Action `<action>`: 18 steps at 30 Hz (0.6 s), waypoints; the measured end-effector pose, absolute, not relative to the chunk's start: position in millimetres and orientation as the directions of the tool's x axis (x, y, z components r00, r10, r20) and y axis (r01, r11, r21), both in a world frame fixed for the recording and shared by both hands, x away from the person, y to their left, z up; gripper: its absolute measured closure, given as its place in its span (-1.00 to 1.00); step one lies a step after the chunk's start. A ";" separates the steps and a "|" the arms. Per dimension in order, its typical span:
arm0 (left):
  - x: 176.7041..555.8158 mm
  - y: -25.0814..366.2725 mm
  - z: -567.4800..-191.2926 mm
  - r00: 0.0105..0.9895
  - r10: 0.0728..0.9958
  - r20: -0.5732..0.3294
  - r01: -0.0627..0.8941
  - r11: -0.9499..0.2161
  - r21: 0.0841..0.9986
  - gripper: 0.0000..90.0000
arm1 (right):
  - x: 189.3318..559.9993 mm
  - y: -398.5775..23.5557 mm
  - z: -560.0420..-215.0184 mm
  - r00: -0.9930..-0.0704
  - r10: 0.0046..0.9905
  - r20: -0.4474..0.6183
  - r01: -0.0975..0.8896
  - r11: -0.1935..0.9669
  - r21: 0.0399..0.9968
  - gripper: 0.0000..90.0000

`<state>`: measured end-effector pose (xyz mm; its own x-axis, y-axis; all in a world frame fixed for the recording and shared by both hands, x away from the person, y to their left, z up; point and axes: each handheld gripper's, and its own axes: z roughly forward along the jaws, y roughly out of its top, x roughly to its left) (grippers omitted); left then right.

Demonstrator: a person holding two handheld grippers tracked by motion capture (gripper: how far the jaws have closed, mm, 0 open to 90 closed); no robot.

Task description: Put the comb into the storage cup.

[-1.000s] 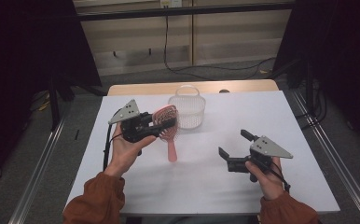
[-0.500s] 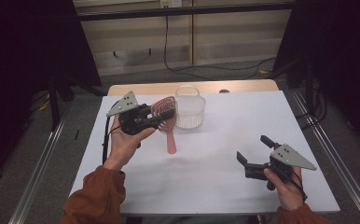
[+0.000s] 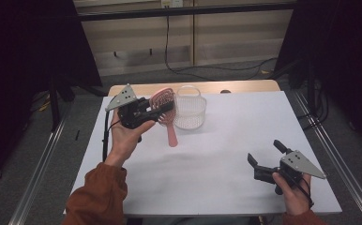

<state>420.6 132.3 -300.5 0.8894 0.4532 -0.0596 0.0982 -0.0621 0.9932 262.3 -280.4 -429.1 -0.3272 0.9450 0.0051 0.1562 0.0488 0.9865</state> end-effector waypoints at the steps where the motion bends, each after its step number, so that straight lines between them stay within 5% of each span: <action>1: 421.9 132.1 -298.0 0.889 0.454 -0.059 0.098 -0.064 0.993 0.43 | 262.1 -280.6 -429.1 -0.330 0.944 0.009 0.158 0.046 0.986 -1.00; 18: 443.6 126.6 -266.2 0.880 0.474 -0.036 0.059 -0.035 0.998 0.43 | 261.8 -279.3 -430.1 -0.364 0.931 0.023 0.153 0.036 0.988 -1.00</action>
